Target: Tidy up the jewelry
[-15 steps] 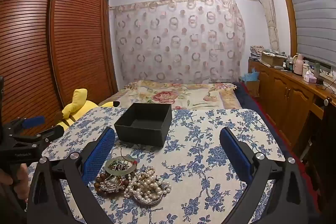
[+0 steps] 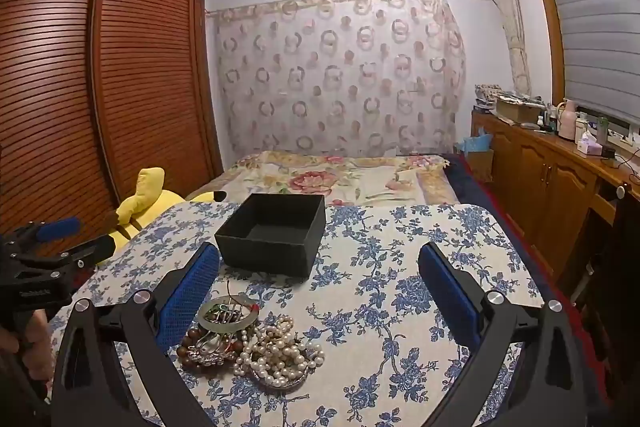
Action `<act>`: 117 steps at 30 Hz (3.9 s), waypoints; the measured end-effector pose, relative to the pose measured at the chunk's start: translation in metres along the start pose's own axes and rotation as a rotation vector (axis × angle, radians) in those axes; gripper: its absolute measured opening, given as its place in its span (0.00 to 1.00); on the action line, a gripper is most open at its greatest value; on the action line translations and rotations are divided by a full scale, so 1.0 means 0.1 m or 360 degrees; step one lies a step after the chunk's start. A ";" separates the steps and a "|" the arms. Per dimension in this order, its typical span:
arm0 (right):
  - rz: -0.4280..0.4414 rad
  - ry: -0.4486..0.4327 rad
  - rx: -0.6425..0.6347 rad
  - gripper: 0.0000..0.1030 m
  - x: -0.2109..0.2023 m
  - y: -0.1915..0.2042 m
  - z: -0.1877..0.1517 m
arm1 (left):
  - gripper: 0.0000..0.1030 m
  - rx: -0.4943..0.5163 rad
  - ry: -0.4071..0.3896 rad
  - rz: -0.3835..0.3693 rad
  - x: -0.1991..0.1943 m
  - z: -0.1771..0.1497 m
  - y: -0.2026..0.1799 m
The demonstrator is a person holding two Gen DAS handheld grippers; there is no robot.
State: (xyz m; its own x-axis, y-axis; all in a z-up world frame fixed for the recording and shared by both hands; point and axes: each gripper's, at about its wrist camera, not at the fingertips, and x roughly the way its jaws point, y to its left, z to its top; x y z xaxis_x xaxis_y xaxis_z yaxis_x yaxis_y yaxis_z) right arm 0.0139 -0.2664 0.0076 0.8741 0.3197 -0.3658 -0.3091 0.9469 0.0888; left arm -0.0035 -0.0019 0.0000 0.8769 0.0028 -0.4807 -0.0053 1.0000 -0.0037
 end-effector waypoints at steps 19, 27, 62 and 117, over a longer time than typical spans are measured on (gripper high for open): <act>-0.0004 0.0012 0.0001 0.98 0.04 -0.01 -0.02 | 0.94 0.0012 -0.0033 -0.0003 -0.06 0.05 -0.02; -0.0004 0.0012 0.0000 0.98 0.03 -0.01 -0.02 | 0.94 0.0011 -0.0034 -0.0003 -0.06 0.05 -0.03; -0.0001 0.0012 -0.0002 0.98 0.05 0.02 -0.02 | 0.94 0.0016 -0.0050 -0.0007 -0.11 0.10 -0.05; 0.0248 0.0537 -0.0230 0.77 0.64 0.02 -0.77 | 0.86 0.0085 0.0610 -0.0564 1.26 -0.35 -0.36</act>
State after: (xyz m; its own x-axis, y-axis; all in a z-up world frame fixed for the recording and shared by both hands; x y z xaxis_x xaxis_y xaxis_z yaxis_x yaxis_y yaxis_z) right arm 0.0404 -0.2468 -0.0864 0.6476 0.4069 -0.6443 -0.4992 0.8654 0.0448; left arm 0.0904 -0.0378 -0.0906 0.5813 -0.3282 -0.7446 0.2935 0.9380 -0.1844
